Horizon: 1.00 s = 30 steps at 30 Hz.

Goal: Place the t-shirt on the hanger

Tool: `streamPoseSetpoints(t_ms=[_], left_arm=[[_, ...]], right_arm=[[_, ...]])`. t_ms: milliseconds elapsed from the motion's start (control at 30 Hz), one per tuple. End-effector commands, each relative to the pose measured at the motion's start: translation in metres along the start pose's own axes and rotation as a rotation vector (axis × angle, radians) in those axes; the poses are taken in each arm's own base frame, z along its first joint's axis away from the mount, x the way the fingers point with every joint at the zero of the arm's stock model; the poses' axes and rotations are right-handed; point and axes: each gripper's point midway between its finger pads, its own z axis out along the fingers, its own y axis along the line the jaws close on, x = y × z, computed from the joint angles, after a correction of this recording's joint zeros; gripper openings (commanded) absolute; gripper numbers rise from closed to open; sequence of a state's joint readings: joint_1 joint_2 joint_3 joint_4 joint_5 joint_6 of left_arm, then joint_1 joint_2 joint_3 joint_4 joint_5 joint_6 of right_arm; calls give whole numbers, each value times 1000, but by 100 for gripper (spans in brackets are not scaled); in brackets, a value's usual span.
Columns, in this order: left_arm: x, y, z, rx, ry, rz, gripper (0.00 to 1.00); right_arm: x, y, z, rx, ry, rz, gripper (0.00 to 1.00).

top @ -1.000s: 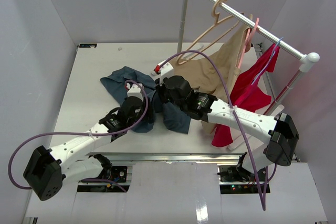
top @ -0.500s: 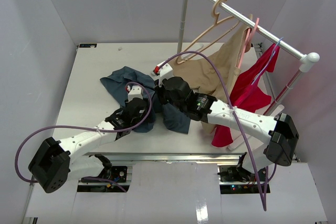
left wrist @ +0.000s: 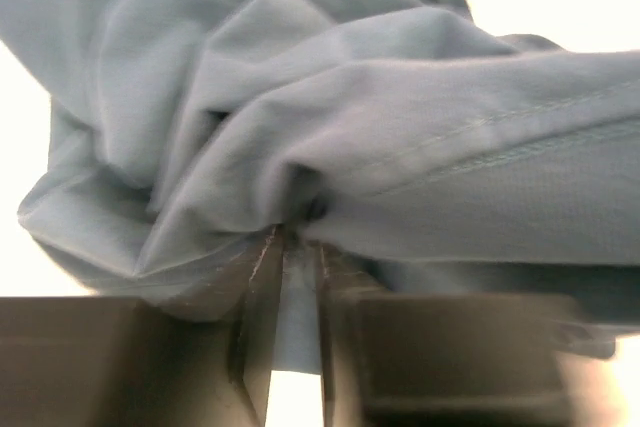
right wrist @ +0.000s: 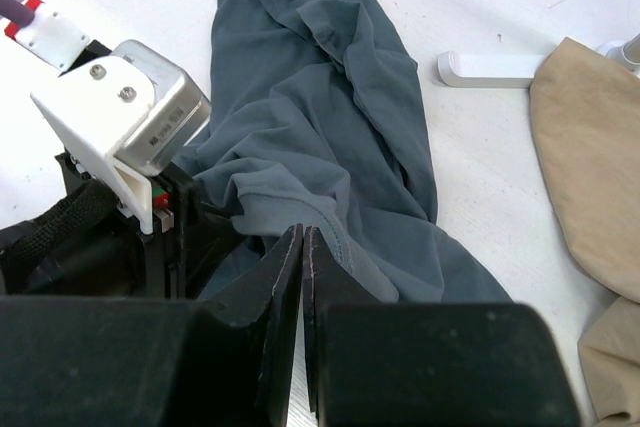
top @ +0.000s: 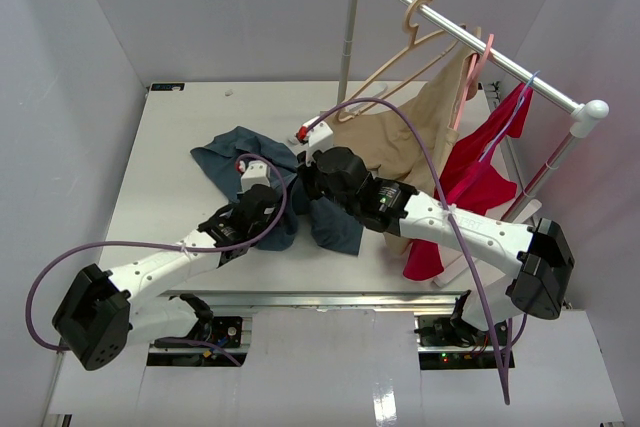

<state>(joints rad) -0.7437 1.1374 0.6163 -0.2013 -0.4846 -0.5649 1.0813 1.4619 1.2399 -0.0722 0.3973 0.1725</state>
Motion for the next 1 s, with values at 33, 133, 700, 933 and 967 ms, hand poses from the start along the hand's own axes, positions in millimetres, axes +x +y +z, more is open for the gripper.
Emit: streamPoseSetpoints(t_ms=[33,133,700,933,967], left_arm=[[-9,-27,-7,121,15,2,0],[-17,-21,-20,97,19,-30,0],[3,46,-39,-174,2,-167,0],[-5,55,-49,-182,-56,-219,31],[-8,51,-50,-159,-55,-219,41]], right_arm=[[-16,-3,-10,7,-72,28,8],[-5,-13,-8,41,-54,30,8],[8,-23,-2,42,-38,35,8],[14,-12,2,-4,-23,25,8],[16,-11,3,-7,-20,24,8]])
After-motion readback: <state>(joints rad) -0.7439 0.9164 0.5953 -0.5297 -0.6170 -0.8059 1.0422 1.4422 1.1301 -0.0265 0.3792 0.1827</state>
